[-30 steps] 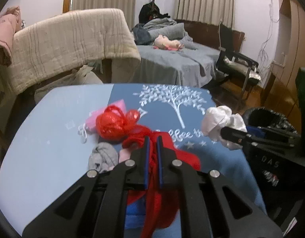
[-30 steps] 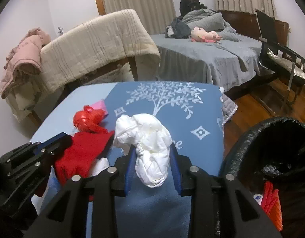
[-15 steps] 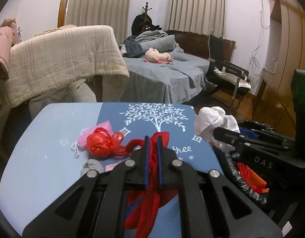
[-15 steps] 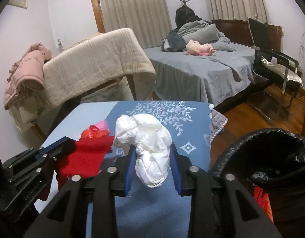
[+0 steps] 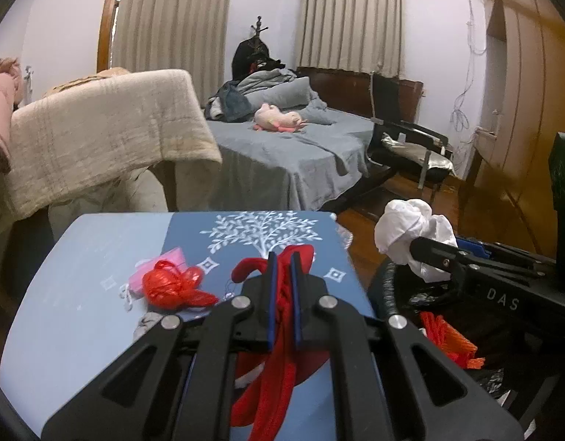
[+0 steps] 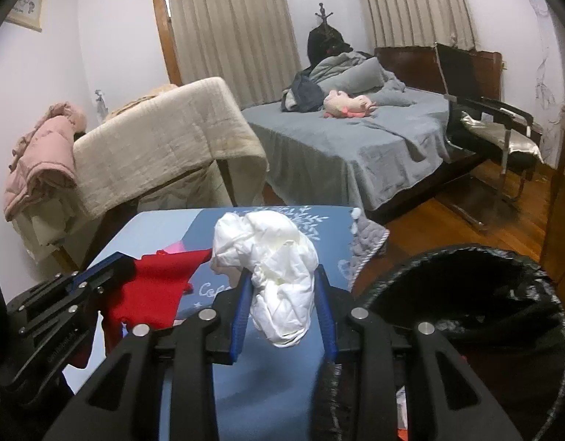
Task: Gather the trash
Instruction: 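Carry the white cloth and red glove over the bin and open both grippers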
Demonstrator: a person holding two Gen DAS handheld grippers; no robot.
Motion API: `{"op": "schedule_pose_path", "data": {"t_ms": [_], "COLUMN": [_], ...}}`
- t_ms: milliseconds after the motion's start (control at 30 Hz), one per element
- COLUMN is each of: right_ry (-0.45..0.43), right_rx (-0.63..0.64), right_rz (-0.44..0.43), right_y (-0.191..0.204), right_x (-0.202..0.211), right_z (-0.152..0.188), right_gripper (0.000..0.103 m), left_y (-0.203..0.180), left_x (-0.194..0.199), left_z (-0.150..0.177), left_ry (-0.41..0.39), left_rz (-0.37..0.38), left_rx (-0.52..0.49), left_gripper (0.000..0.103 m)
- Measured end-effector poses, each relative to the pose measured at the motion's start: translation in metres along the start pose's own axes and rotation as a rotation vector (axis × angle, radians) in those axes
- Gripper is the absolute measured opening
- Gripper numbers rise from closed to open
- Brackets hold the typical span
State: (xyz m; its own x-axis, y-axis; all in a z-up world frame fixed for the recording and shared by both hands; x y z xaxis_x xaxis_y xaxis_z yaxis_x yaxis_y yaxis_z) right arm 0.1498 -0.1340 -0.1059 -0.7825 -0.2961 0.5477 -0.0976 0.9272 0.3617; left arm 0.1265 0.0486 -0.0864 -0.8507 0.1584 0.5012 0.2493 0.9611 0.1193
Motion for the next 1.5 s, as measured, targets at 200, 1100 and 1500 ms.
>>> {"op": "schedule_pose_path", "data": {"t_ms": [200,1100,1500], "right_ry": [-0.036,-0.126,-0.109], "right_rx": [-0.017,-0.15,-0.2], "right_rz": [0.041,0.288,0.381], "right_y": [-0.021,-0.15,-0.199], "right_x": [0.024,0.089,0.088], "right_z": [-0.005,-0.012,-0.006], "right_gripper": [0.033,0.033,0.034], "left_y": [-0.023,-0.15,-0.198], "left_x": [0.002,-0.037,-0.071], "left_z": [-0.011,-0.043,-0.046], "left_ry": [-0.02,-0.044,-0.012], "left_rz": [0.044,0.299,0.387], "left_rx": [-0.02,-0.134,-0.177], "left_gripper": [0.006,0.006,0.007]}}
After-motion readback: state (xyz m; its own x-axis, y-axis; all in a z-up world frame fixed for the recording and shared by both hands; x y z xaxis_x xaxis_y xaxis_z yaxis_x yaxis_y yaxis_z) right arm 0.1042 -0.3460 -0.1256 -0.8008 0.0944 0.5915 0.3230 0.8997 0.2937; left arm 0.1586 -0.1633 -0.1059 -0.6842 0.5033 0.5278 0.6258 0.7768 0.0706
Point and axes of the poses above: each gripper's, at about its wrist camera, not at the fingertips, and x roughly against the way its jaws point, y to its left, z to its underside, the point moved 1 cm from there along -x, roughly the way its jaws point, and after that the axes turned 13 degrees about -x, right-handed, at the moved point
